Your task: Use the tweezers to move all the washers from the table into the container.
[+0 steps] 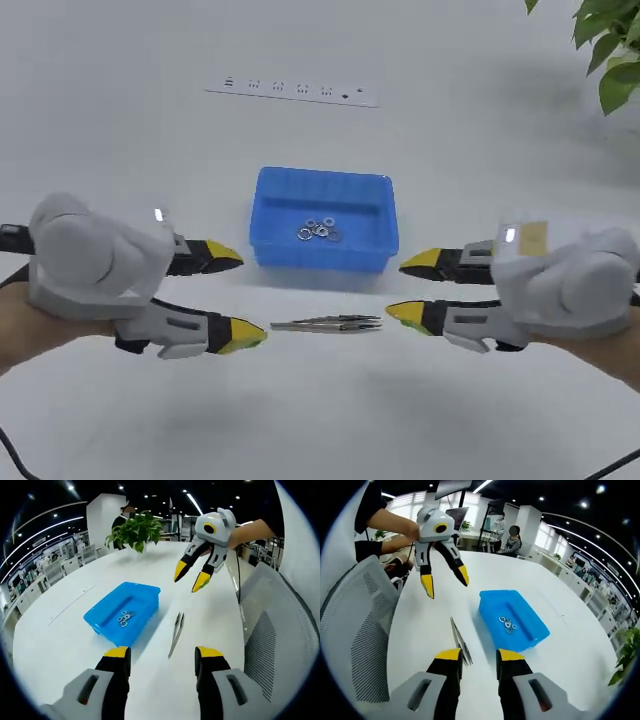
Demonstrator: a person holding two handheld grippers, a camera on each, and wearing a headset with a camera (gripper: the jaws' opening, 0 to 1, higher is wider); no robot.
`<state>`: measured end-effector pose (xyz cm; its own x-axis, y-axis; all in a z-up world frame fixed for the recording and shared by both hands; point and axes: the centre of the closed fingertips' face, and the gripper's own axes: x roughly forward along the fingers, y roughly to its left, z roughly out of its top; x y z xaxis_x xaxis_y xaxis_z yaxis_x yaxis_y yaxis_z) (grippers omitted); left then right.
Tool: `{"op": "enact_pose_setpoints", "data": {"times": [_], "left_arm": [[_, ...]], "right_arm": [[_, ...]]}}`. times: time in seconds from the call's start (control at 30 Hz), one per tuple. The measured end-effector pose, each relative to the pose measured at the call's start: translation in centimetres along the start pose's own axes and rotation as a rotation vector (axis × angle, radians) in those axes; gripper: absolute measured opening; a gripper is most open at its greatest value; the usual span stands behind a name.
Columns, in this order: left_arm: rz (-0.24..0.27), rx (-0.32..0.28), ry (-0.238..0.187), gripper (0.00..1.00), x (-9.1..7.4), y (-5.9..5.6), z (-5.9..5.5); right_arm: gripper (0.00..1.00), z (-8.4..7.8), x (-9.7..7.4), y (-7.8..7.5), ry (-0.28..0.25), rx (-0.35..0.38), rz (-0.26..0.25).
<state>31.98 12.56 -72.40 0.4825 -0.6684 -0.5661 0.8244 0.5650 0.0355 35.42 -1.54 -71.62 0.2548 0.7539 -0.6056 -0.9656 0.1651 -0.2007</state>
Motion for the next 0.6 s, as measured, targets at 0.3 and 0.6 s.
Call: {"op": "enact_pose_setpoints", "data": {"times": [0.3,0.6], "left_arm": [[0.003,-0.034,-0.093,0.89,-3.6,-0.8,2.6],[0.018,-0.075,-0.177,1.0,-6.8,-0.7,4.5]], "right_arm": [[0.53,1.6,-3.9,0.2,-0.053,0.093,-0.012],[0.8,1.5,-4.5,1.5,-0.034,0.151,-0.001]]}}
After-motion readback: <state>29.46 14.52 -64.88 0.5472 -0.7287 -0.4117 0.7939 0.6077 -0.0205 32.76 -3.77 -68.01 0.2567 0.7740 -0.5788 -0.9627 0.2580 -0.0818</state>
